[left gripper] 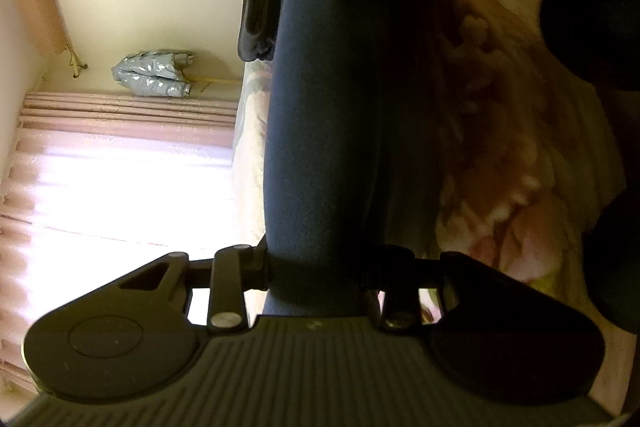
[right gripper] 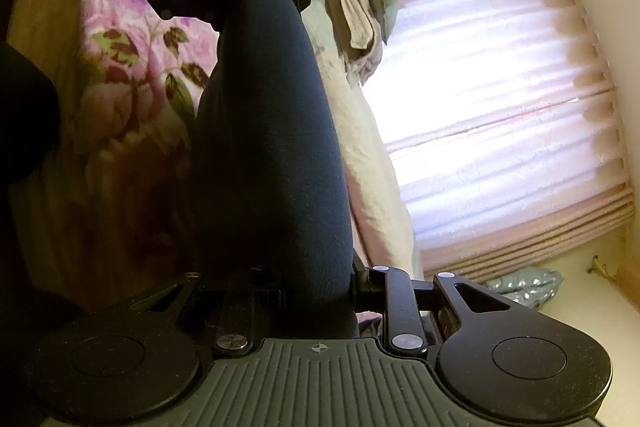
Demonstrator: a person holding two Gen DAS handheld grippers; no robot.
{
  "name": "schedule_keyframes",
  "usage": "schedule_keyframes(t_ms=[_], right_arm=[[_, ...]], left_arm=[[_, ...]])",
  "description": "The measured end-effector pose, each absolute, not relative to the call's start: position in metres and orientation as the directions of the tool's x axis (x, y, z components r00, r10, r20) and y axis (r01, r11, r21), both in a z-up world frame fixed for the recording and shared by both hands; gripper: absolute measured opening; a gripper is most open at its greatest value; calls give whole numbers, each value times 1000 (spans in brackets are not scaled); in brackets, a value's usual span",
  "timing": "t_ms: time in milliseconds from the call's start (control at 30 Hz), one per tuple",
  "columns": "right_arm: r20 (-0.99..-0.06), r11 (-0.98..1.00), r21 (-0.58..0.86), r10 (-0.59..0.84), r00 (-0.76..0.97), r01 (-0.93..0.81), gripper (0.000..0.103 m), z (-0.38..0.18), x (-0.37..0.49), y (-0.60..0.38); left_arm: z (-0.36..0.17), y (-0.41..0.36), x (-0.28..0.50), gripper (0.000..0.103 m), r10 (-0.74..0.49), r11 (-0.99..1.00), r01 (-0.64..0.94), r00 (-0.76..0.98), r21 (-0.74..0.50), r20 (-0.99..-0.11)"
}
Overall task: Fold clothes
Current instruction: 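Hold the folded navy top with both grippers and carry it to the dark clothes stack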
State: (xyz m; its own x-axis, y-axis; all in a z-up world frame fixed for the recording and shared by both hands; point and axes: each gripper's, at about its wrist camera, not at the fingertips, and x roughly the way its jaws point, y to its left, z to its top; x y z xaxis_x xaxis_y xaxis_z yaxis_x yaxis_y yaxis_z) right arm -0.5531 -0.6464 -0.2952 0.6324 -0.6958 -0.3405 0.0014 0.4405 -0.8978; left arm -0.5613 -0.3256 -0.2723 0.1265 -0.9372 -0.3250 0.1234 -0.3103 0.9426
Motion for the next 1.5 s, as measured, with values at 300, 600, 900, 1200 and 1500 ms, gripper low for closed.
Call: schedule_keyframes(t_ms=[300,600,900,1200,1500], right_arm=[[-327,451,-892,-680,657,23,24,-285,-517,-725],[-366,515,-857,-650,666,31,23,-279,-478,-822],[-567,678,-734,-573,592,-47,22,-181,-525,-824],[-595,692,-721,-593,543,-35,23,-28,-591,-853],[-550,652,-758,-626,554,-15,23,18,-630,-876]], left_arm=[[-264,-423,-544,32,-927,-330,139,139,934,-348],[-248,-520,-537,32,-907,-385,98,141,917,-396],[-141,-524,-578,32,-799,-589,125,58,799,-598],[15,-556,-642,32,-774,-626,180,-18,759,-633],[57,-568,-681,32,-796,-594,190,-4,781,-605]])
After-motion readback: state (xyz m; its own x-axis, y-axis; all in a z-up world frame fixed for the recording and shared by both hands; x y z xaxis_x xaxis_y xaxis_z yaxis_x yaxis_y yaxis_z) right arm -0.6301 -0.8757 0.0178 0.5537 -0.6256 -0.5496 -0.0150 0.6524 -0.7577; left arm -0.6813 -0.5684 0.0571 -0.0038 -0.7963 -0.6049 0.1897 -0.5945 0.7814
